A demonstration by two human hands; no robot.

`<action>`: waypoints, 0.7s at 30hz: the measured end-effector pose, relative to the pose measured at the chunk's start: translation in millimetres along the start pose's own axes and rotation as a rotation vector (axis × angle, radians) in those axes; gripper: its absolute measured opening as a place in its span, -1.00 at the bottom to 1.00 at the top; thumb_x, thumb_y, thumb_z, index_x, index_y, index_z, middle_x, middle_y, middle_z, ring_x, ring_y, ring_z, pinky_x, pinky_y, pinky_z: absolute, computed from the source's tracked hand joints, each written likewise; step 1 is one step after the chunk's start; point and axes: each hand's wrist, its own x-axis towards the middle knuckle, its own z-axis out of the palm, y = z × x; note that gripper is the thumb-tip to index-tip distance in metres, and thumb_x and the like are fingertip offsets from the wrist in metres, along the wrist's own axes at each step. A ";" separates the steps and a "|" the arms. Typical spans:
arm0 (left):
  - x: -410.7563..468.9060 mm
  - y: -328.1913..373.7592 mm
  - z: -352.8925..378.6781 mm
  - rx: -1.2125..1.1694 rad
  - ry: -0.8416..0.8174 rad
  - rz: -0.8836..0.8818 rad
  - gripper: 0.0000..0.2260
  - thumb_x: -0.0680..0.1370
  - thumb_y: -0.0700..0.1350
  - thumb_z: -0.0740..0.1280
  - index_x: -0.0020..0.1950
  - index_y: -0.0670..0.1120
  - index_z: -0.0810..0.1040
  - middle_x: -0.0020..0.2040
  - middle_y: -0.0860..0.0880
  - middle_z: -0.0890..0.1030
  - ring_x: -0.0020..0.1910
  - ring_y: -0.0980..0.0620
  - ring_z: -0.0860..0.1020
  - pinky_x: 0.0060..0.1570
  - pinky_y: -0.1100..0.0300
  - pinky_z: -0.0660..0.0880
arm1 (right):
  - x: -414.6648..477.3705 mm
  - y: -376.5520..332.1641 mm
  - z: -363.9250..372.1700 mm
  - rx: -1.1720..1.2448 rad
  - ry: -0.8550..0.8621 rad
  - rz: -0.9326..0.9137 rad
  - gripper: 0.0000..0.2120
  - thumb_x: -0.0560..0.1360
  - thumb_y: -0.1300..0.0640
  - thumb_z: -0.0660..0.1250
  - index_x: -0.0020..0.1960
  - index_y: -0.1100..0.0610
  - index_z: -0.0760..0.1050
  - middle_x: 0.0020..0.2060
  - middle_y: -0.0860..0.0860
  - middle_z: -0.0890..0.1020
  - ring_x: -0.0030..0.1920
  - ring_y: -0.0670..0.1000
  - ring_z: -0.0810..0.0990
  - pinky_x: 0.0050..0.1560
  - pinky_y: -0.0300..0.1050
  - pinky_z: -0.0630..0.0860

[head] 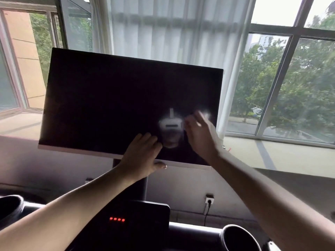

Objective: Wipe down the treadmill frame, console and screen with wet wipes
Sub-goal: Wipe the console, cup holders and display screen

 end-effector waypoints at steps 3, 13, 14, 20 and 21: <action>-0.6 -0.9 -0.7 -0.015 0.009 -0.003 -0.49 0.24 0.33 0.58 -0.23 -0.05 0.51 -0.24 0.03 0.45 -0.20 -0.01 0.43 -0.14 0.06 0.42 | -43.6 -7.5 -1.8 0.067 -0.227 -0.239 -0.90 0.56 0.17 0.27 -0.04 0.12 0.56 -0.07 0.07 0.54 -0.17 0.15 0.58 -0.27 0.02 0.52; -1.4 0.6 -0.5 -0.014 0.042 0.031 -0.51 0.26 0.29 0.59 -0.26 -0.06 0.50 -0.27 0.04 0.43 -0.23 0.01 0.43 -0.16 0.07 0.43 | -12.5 24.5 -16.3 -0.065 0.005 0.067 -0.89 0.62 0.18 0.27 -0.07 0.15 0.51 -0.15 0.07 0.52 -0.21 0.17 0.54 -0.33 0.06 0.51; -1.6 0.2 -0.2 -0.010 0.042 0.031 -0.51 0.27 0.30 0.59 -0.25 -0.07 0.51 -0.26 0.04 0.44 -0.23 0.01 0.43 -0.16 0.07 0.43 | -18.6 17.7 -12.1 -0.025 -0.023 0.018 -0.86 0.62 0.17 0.24 -0.07 0.15 0.53 -0.14 0.07 0.53 -0.20 0.15 0.54 -0.30 0.05 0.50; -3.1 0.3 3.2 0.001 0.036 0.034 -0.52 0.29 0.30 0.57 -0.22 -0.08 0.55 -0.24 0.01 0.49 -0.19 -0.02 0.46 -0.12 0.05 0.45 | -68.5 26.6 -33.4 -0.052 -0.301 -0.244 -0.92 0.46 0.17 0.24 -0.17 0.14 0.48 -0.26 0.07 0.50 -0.31 0.17 0.56 -0.37 0.03 0.49; -3.2 0.3 3.4 0.001 0.036 0.034 -0.52 0.29 0.30 0.57 -0.21 -0.08 0.55 -0.24 0.01 0.50 -0.20 -0.02 0.47 -0.13 0.04 0.45 | -59.2 32.0 -35.7 -0.083 -0.257 -0.158 -0.94 0.45 0.16 0.24 -0.16 0.14 0.46 -0.25 0.08 0.51 -0.31 0.20 0.57 -0.41 0.03 0.49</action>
